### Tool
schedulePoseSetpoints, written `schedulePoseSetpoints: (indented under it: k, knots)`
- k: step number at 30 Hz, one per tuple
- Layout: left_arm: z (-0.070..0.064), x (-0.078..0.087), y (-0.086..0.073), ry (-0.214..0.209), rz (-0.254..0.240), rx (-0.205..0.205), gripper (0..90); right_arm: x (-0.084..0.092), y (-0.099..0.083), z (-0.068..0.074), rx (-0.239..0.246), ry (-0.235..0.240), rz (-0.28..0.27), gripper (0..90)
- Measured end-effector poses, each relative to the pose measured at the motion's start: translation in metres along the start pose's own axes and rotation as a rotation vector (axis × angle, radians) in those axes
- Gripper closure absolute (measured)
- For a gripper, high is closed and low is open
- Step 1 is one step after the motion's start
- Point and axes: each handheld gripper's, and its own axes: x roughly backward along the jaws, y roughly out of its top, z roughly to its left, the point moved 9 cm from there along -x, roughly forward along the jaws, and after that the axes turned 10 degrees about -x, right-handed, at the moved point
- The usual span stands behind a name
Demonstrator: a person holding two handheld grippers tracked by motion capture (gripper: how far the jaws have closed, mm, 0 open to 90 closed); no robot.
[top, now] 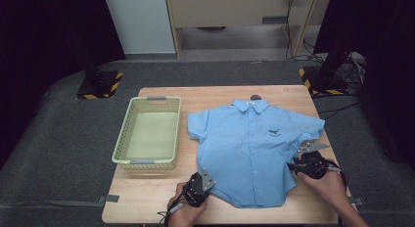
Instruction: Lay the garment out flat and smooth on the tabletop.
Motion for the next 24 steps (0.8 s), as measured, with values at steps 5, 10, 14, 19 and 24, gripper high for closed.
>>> schedulePoseSetpoints:
  k: [5,10,14,19,24]
  knots:
    - [0.0,0.0,0.0,0.001,-0.002,-0.004,90.0,-0.001,0.0,0.004,-0.012,0.025,0.002,77.6]
    - [0.0,0.0,0.0,0.002,-0.003,-0.001,90.0,0.0,-0.001,0.008,0.013,0.028,-0.001,87.7]
    - [0.0,0.003,0.0,0.002,-0.004,0.001,90.0,0.006,-0.003,0.003,0.03,0.011,0.025,87.9]
    - [-0.001,0.004,0.0,-0.004,-0.008,0.001,90.0,0.029,-0.006,-0.016,0.021,-0.027,0.028,87.8]
    - [-0.006,0.005,0.001,-0.006,-0.001,-0.018,90.0,0.043,-0.006,-0.018,0.039,-0.052,0.023,87.3]
